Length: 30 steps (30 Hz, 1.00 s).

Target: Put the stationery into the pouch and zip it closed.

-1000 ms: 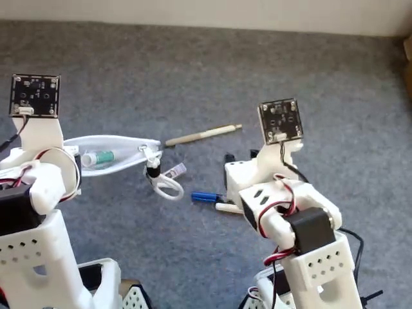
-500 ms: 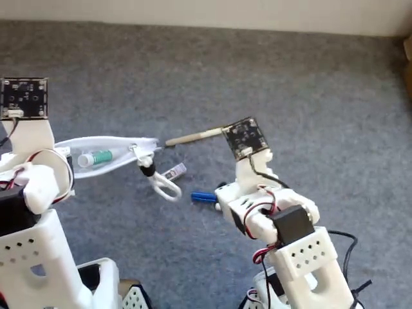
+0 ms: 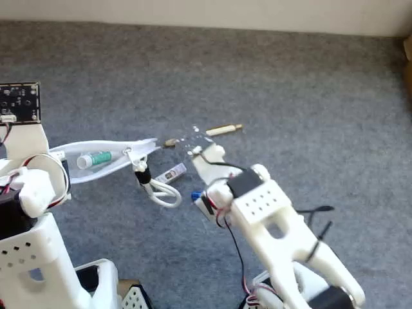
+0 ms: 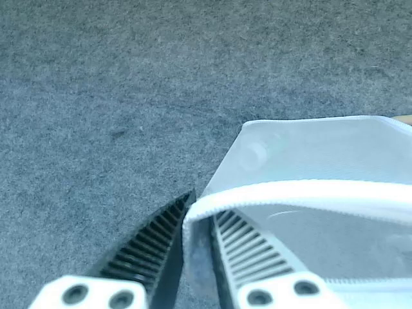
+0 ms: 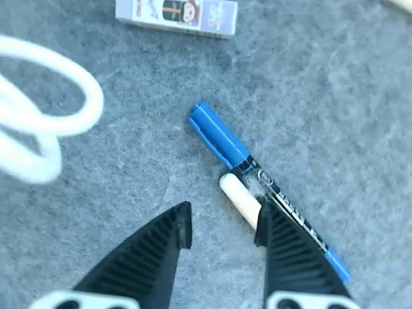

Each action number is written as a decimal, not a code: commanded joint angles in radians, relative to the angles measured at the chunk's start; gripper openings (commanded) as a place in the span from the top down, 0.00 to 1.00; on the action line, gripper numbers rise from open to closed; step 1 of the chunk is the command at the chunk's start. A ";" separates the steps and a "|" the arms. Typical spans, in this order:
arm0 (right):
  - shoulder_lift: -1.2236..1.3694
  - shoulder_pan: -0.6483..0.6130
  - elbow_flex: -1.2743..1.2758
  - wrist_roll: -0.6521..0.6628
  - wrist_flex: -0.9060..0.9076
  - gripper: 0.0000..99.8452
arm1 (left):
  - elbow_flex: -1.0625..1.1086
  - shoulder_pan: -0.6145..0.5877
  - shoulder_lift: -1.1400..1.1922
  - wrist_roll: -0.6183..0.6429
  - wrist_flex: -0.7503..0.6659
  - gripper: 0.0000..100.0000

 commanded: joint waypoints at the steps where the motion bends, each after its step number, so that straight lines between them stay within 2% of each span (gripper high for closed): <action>1: 0.094 -0.016 -0.113 0.061 -0.018 0.84 | 0.022 -0.013 0.022 0.005 0.002 0.99; 13: 0.395 -0.070 -0.282 0.127 -0.062 0.84 | 0.024 -0.015 0.022 0.003 0.002 0.99; 19: 0.493 -0.064 -0.278 0.129 -0.165 0.84 | 0.018 -0.073 0.022 0.003 0.000 0.99; 30: 0.601 -0.024 -0.285 0.161 -0.166 0.84 | 0.022 -0.074 0.022 0.003 0.000 0.99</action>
